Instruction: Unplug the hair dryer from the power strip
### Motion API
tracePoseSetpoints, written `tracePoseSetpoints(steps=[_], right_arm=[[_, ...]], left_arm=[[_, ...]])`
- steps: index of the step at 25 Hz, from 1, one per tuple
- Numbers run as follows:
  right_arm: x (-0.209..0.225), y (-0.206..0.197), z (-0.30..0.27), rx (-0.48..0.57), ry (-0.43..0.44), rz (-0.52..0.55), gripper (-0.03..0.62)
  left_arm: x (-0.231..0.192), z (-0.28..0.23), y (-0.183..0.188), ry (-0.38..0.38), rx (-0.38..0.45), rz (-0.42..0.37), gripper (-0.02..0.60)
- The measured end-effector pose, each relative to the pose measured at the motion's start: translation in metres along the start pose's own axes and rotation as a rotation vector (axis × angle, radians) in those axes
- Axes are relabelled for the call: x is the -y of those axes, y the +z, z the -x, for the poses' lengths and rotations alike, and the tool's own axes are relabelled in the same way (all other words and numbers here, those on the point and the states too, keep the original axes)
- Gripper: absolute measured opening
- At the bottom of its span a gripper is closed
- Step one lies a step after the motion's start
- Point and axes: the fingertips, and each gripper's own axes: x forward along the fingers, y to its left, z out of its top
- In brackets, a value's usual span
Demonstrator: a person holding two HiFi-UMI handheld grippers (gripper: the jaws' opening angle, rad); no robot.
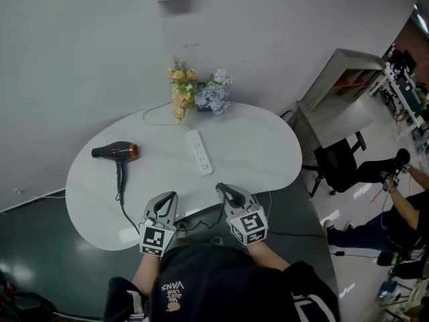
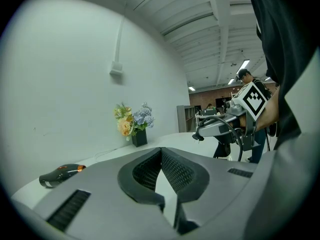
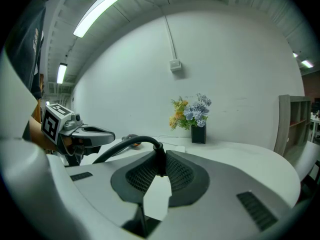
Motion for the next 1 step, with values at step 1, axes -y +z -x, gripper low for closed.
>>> tracePoseSetpoints(steps=[1], right_arm=[[0.0, -0.0003, -0.0006, -0.002, 0.0, -0.001, 0.072]], left_arm=[[-0.0005, -0.0002, -0.0006, -0.001, -0.003, -0.002, 0.018]])
